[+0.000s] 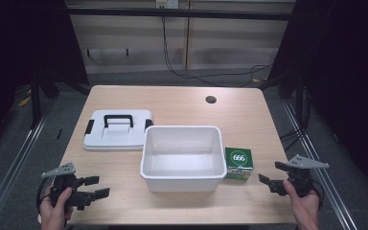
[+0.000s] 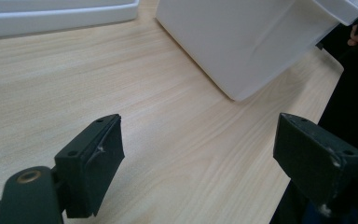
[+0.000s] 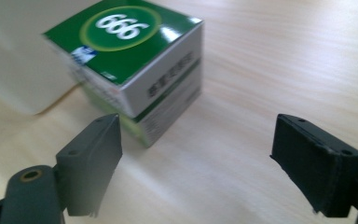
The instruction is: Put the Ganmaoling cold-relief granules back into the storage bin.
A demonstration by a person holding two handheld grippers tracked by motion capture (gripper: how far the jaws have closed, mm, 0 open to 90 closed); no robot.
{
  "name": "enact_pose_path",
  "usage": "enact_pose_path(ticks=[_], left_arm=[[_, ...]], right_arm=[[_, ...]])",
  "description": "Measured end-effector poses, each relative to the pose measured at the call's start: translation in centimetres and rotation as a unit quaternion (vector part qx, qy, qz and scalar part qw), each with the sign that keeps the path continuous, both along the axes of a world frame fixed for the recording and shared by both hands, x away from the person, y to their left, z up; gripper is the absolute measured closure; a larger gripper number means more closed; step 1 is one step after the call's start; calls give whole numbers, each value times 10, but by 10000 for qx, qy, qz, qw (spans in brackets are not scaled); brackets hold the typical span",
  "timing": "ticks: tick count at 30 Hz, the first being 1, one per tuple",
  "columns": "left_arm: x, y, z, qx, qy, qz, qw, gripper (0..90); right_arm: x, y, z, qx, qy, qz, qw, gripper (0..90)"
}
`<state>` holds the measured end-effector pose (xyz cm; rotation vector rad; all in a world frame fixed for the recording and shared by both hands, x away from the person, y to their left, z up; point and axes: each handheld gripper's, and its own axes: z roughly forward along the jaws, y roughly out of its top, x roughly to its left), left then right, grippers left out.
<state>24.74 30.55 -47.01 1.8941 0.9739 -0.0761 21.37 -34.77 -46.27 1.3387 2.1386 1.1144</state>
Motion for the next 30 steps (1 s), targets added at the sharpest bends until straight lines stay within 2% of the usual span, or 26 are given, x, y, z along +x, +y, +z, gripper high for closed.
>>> enact_pose_path(ticks=[1,3,5,9,13,16,19,25,26,29,30], left_arm=[[0,0,0,2,-2,3,10000,160],[0,0,0,-2,11,8,10000,160],[1,0,0,6,17,11,10000,160],[1,1,-1,-9,36,51,10000,160],[1,2,-2,-5,59,65,10000,160],[1,2,-2,8,66,71,10000,160],[1,2,-1,3,24,44,10000,160],[-1,3,0,-22,-17,38,10000,160],[-1,3,0,-17,-15,55,10000,160],[0,2,0,7,-11,34,10000,160],[0,2,0,44,-45,4,10000,160]], right_arm=[[0,-1,0,67,105,82,9999,143],[1,-1,1,70,144,102,9998,137],[0,0,1,11,104,82,9999,139],[-1,-1,2,115,51,174,9998,138],[0,3,2,126,67,334,9993,137],[-1,8,5,126,-54,569,9983,137],[-1,10,10,116,-130,667,9976,137],[2,12,24,8,-194,604,9980,137],[3,13,28,33,-217,723,9971,137],[5,16,32,32,-226,811,9964,137],[7,18,35,-29,-246,896,9957,137]])
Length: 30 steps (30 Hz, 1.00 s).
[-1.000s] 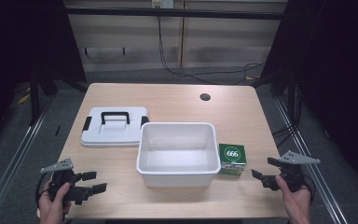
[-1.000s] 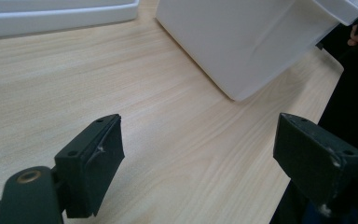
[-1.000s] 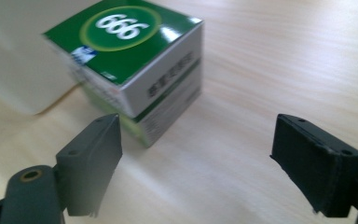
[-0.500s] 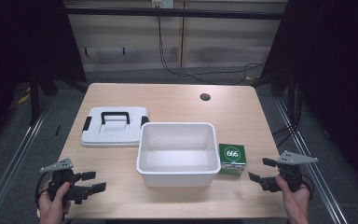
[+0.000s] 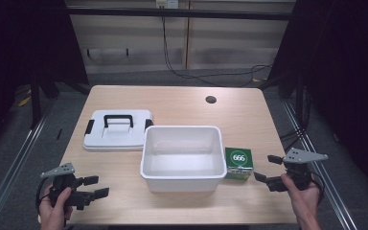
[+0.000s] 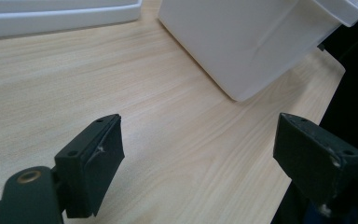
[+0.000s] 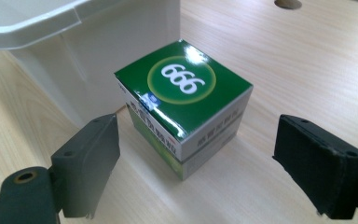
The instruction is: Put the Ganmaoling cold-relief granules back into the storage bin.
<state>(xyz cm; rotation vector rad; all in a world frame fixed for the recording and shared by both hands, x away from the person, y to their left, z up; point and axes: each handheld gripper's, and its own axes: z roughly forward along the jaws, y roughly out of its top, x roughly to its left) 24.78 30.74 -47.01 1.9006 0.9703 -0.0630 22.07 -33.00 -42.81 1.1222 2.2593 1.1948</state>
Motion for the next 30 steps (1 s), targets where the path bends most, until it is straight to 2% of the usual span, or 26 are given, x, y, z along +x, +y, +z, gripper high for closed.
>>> enact_pose_path(ticks=[3,5,6,9,13,15,17,21,22,25,26,27,30], left_arm=[[-1,0,0,-44,38,33,10000,160],[-1,0,0,-43,48,40,10000,160],[-1,0,0,-46,41,35,10000,160],[-1,-1,1,-33,22,38,10000,160],[-1,0,1,-36,7,0,10000,160],[-1,-1,1,-42,15,6,10000,160],[-2,-1,1,-61,6,5,10000,160],[-2,-1,2,-71,4,12,10000,160],[-2,-1,2,-75,4,12,10000,160],[-2,-1,2,-63,0,9,10000,160],[-2,-1,2,-60,-9,2,10000,160],[-2,-1,2,-60,-9,2,10000,160],[-2,0,3,-62,-19,2,10000,160]], right_arm=[[1,1,4,19,-47,114,9999,137],[4,2,8,178,-105,324,9993,137],[6,5,12,45,-46,411,9991,137],[12,10,17,-3,-31,558,9984,137],[21,18,25,-256,177,660,9973,137],[23,20,27,-306,224,692,9969,137],[29,24,30,-452,319,775,9955,137],[32,27,30,-534,285,829,9947,137],[34,29,31,-543,333,988,9931,137],[37,31,32,-529,367,1110,9917,137],[41,34,34,-593,412,1208,9900,136],[41,34,34,-593,412,1208,9900,136],[48,41,39,-769,431,1373,9866,136]])
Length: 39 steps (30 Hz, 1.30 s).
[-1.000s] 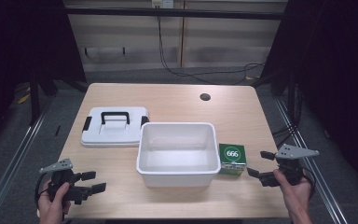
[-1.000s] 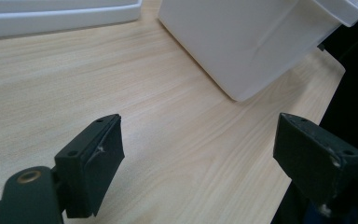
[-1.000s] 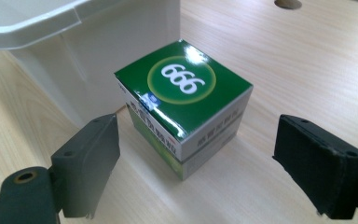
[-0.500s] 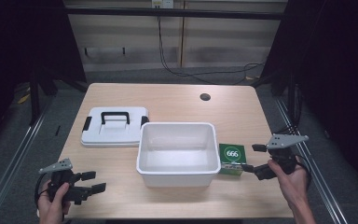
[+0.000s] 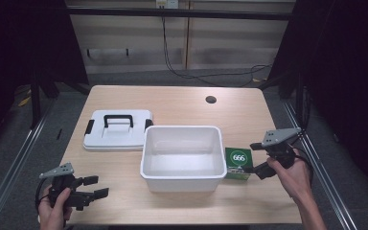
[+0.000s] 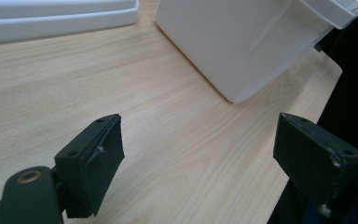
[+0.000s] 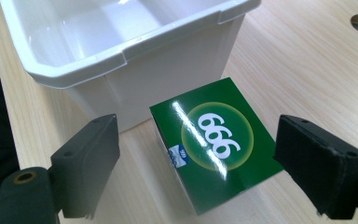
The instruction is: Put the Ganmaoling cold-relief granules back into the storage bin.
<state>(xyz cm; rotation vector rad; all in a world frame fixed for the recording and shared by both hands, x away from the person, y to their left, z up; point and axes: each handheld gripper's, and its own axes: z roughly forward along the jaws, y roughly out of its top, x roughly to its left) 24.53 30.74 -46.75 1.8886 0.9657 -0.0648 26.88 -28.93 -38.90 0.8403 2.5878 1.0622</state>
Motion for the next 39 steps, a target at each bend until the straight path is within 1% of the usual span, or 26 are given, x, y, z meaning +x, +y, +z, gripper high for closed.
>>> enact_pose_path(ticks=[2,4,5,6,7,8,10,12,14,16,18,20,22,23,27,29,30,31,32,33,34,35,36,37,38,39], left_arm=[[0,0,0,-4,-1,5,10000,160],[0,0,0,-1,0,-4,10000,160],[0,0,0,4,1,-8,10000,160],[0,0,0,4,-1,-14,10000,160],[0,0,0,-1,-1,-12,10000,160],[0,0,0,-8,-2,-9,10000,160],[0,0,0,-5,-12,-5,10000,160],[0,0,0,-23,-6,15,10000,160],[0,0,0,2,-12,-3,10000,160],[0,0,0,-15,-5,12,10000,160],[0,0,0,-1,-11,-2,10000,160],[0,0,0,-8,-11,-2,10000,160],[0,0,0,-9,0,-8,10000,160],[0,0,0,-8,-1,-9,10000,160],[0,0,0,-22,-3,-4,10000,160],[0,0,0,-7,-6,2,10000,160],[0,0,0,-9,3,-4,10000,160],[0,0,0,-13,2,-10,10000,160],[0,0,0,-7,-7,0,10000,160],[0,0,0,-11,3,1,10000,160],[0,0,0,-21,8,2,10000,160],[0,0,0,-21,8,2,10000,160],[0,0,0,-20,9,-1,10000,160],[0,0,0,-19,7,-6,10000,160],[0,0,0,-22,8,-4,10000,160],[0,0,0,-22,8,-4,10000,160]], right_arm=[[4,5,2,-178,50,101,9998,135],[6,8,2,-227,75,148,9996,135],[10,12,3,-360,129,315,9988,135],[10,12,3,-360,129,315,9988,135],[11,13,3,-423,158,309,9985,135],[13,15,3,-552,181,356,9977,134],[16,16,3,-670,200,451,9965,134],[19,19,2,-746,294,569,9952,134],[20,19,2,-782,343,586,9946,134],[24,22,0,-937,479,641,9924,134],[26,23,0,-1026,540,674,9910,134],[27,24,-1,-1117,555,758,9893,134],[29,25,0,-1140,537,814,9887,134],[30,25,0,-1167,555,863,9878,134],[33,27,5,-1208,424,967,9870,119],[35,28,5,-1287,435,1080,9848,106],[35,28,5,-1287,435,1080,9848,106],[36,28,6,-1324,451,1092,9841,102],[38,30,5,-1428,489,1195,9813,99],[38,30,5,-1473,519,1198,9804,95],[39,31,4,-1555,521,1254,9785,94],[39,31,4,-1555,521,1254,9785,94],[40,34,3,-1717,619,1327,9742,94],[41,35,2,-1798,631,1323,9727,94],[42,36,2,-1835,715,1357,9710,94],[42,36,2,-1835,715,1357,9710,94]])
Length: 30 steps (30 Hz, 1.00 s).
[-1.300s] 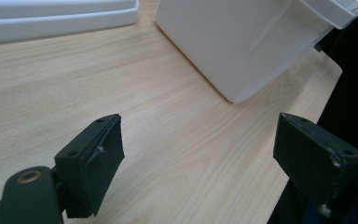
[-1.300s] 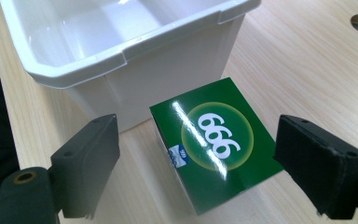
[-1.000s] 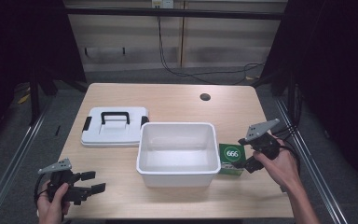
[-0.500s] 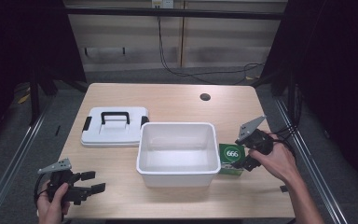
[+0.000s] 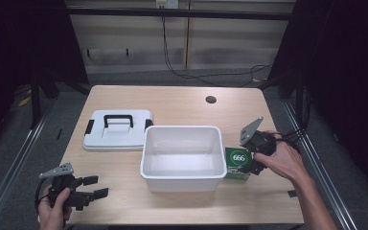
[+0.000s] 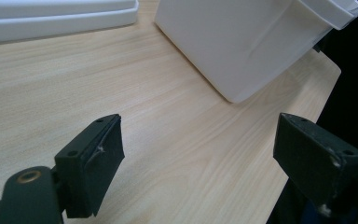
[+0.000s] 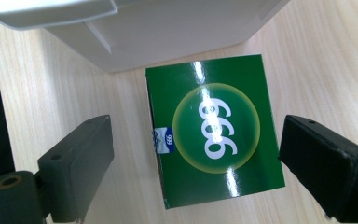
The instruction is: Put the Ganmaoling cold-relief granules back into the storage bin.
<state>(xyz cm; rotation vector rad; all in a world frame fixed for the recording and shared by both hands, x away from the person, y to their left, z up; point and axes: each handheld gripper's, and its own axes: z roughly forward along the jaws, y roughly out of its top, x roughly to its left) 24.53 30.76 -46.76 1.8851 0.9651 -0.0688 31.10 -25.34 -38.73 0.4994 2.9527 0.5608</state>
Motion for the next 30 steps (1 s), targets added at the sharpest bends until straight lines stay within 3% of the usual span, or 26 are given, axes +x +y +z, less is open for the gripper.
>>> enact_pose_path(ticks=[6,11,15,30], left_arm=[[0,0,0,4,16,-9,10000,160],[0,-1,0,9,5,-32,10000,160],[0,-2,-1,21,30,-49,10000,160],[1,-2,-1,61,42,-78,9999,160]], right_arm=[[6,4,-1,-209,102,145,9996,94],[12,10,-4,-526,288,285,9978,94],[15,14,-5,-654,301,439,9964,94],[24,18,-16,-1038,411,603,9919,102]])
